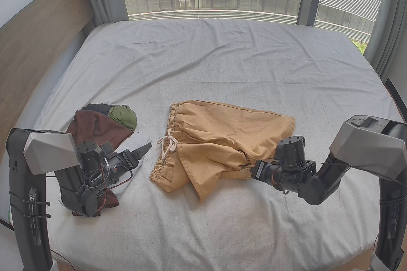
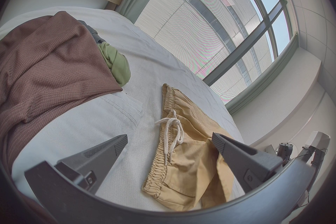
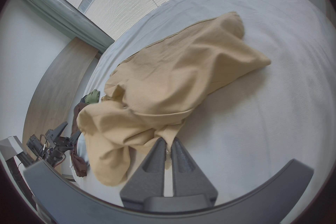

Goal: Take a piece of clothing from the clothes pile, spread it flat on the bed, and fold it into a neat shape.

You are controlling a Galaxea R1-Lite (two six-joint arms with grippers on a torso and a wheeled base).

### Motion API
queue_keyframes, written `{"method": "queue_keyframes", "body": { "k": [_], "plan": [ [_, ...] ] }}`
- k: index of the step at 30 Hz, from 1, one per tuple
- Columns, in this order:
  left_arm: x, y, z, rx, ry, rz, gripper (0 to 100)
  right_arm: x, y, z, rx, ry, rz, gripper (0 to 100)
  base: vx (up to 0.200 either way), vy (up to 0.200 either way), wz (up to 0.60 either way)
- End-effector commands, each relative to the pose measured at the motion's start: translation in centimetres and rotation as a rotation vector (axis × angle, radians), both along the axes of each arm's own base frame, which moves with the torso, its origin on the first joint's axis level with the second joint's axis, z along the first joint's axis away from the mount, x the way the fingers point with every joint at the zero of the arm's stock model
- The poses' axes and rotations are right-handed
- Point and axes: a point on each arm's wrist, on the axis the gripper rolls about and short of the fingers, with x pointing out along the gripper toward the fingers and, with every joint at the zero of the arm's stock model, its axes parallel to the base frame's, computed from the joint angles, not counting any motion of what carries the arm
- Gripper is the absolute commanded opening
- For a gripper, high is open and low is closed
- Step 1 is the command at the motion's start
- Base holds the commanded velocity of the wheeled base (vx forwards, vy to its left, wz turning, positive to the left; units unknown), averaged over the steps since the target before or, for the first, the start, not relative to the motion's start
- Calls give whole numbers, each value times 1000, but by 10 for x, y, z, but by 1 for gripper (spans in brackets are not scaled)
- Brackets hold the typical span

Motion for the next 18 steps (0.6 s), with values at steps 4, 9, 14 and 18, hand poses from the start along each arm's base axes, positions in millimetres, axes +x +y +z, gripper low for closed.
{"method": "queue_keyframes", "body": {
  "k": [4, 9, 14, 18],
  "plan": [
    [0, 0, 0, -1, 0, 0, 100, 2, -32, 3, -21, 13, -57, 0, 0, 0, 0],
    [0, 0, 0, -1, -2, 0, 100, 1, -51, 7, -26, 21, -77, 0, 0, 0, 0],
    [0, 0, 0, -1, 0, 0, 100, 4, -79, 8, -53, 18, -118, 0, 0, 0, 0],
    [0, 0, 1, -1, -2, 0, 100, 8, -95, 6, -56, 23, -138, 0, 0, 0, 0]
  ]
}}
